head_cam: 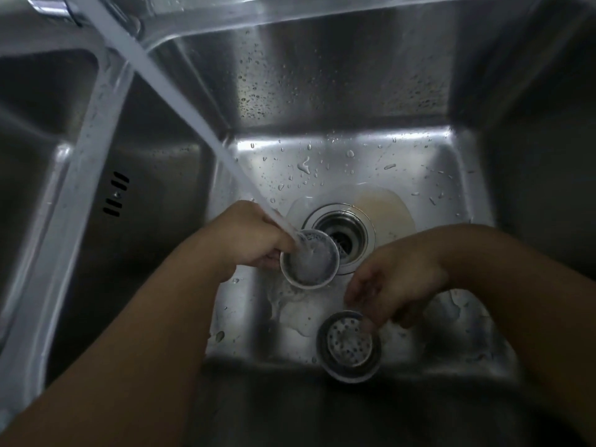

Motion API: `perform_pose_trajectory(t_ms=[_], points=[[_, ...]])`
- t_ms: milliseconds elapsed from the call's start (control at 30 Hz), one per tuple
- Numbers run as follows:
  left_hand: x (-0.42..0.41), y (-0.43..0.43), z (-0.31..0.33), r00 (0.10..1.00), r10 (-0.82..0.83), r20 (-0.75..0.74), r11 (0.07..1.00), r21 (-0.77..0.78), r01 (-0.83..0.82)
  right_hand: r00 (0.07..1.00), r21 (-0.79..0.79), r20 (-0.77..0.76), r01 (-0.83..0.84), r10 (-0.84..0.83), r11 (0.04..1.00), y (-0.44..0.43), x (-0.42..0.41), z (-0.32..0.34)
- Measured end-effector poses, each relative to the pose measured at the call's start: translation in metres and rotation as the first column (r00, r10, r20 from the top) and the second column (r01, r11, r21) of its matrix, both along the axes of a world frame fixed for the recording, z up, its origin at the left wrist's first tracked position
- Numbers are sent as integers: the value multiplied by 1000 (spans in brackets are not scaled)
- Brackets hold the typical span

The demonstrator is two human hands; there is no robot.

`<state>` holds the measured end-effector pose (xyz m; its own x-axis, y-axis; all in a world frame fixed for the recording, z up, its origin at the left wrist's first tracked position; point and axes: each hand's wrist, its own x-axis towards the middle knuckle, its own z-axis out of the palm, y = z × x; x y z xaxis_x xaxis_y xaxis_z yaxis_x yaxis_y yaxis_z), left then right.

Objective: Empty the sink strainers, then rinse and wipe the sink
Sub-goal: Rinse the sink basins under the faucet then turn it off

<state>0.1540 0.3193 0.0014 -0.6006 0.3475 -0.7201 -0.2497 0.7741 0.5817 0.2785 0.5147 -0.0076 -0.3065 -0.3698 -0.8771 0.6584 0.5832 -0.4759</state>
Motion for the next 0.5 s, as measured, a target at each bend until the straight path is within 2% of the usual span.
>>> perform_pose_trajectory(t_ms=[67,100,133,167,233,267,300,333,367,400,433,467,500], points=[[1,-4,-1,994,-108,29,992,-61,109,995,26,-16,97,-97,995,10,0,2],[2,-6,0,983,-171,65,979,-106,177,975,59,-92,206,-201,977,17,-1,1],[4,-7,2,965,-239,110,954,-157,254,917,99,-228,357,-328,929,23,-1,-1],[5,-9,2,939,-312,147,918,-209,338,797,118,-400,535,-454,836,29,-1,-6],[4,-8,4,900,-417,128,864,-253,436,415,45,-697,839,-585,543,39,-1,-19],[3,-7,5,916,-396,69,890,-217,401,245,-22,-775,910,-582,413,43,-2,-27],[2,-4,6,959,-283,16,950,-132,282,164,-40,-834,935,-527,353,47,-3,-38],[0,-1,8,996,-91,25,996,-16,91,189,25,-883,933,-429,360,50,-3,-50],[0,4,11,987,100,125,989,101,-112,296,158,-905,900,-304,406,50,-2,-60],[-1,8,13,934,223,279,942,185,-280,420,303,-891,834,-174,461,45,0,-68],[-1,11,15,865,269,425,897,218,-386,523,434,-851,745,-39,507,38,2,-75],[-1,13,16,808,273,522,872,220,-437,581,528,-809,650,91,547,28,5,-81],[-1,14,17,772,257,581,865,218,-452,594,583,-777,555,208,593,18,9,-86]])
